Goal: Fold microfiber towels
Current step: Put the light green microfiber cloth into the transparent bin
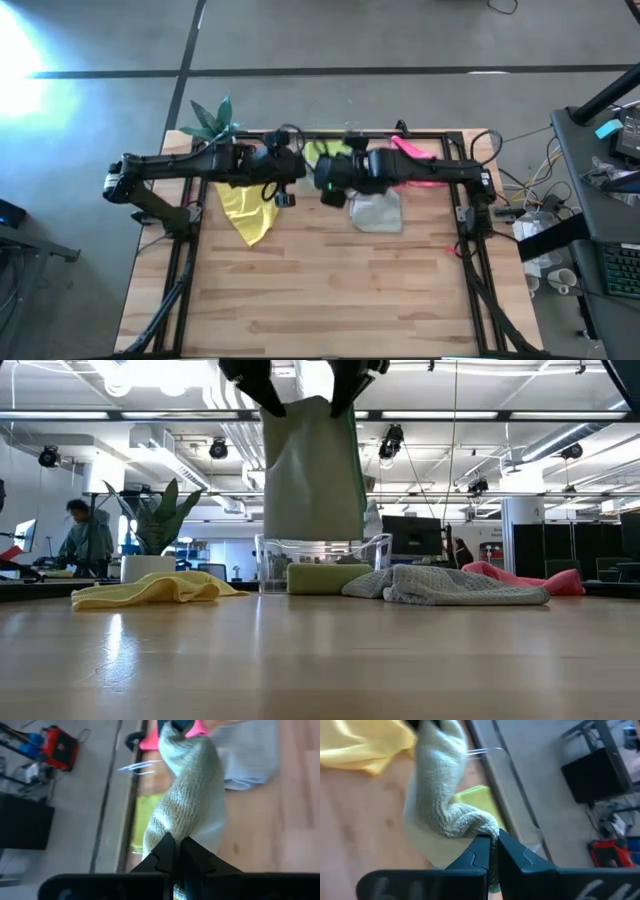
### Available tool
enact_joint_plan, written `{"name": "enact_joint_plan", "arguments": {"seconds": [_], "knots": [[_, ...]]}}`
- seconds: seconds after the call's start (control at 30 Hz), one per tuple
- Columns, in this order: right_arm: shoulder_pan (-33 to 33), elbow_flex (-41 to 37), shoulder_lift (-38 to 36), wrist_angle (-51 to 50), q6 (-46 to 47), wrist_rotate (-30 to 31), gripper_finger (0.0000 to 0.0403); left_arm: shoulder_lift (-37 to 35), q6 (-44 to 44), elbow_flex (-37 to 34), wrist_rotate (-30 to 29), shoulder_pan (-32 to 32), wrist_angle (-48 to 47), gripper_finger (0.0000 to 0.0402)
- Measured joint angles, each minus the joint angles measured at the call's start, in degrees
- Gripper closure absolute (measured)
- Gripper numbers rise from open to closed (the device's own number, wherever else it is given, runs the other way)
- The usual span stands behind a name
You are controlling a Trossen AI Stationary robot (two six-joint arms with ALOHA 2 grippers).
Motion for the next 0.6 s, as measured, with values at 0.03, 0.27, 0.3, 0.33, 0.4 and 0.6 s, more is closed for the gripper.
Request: {"name": "enact_joint_plan", "arguments": {"seconds": [0.03, 0.27, 0.3, 0.33, 0.4, 0.6], "knots": [[-1.1, 0.6, 0.0, 0.0, -1.2, 0.0, 0.0394, 0.0, 1.0, 0.0, -0.2, 1.0, 1.0, 0.0401], [-10.1, 1.6, 0.1, 7.4, -11.7, -0.2, 0.0394, 0.0, 4.7, 0.0, -0.8, 9.2, 11.5, 0.0401], [-11.5, 1.6, 0.1, 8.9, -13.2, -0.5, 0.0394, 0.0, 5.4, 0.0, -0.8, 10.5, 13.1, 0.0401], [-12.9, 1.6, 0.1, 10.2, -14.5, -0.7, 0.0394, 0.0, 6.7, 0.0, -0.8, 11.8, 14.6, 0.0401], [-15.8, 1.6, 0.1, 13.0, -16.7, -2.7, 0.0394, 0.2, 9.1, 0.0, -0.9, 14.3, 17.6, 0.0401], [-22.9, 1.3, 0.4, 21.5, -20.6, -14.3, 0.0394, 3.6, 12.0, 0.0, 3.3, 20.7, 23.0, 0.0401]]}}
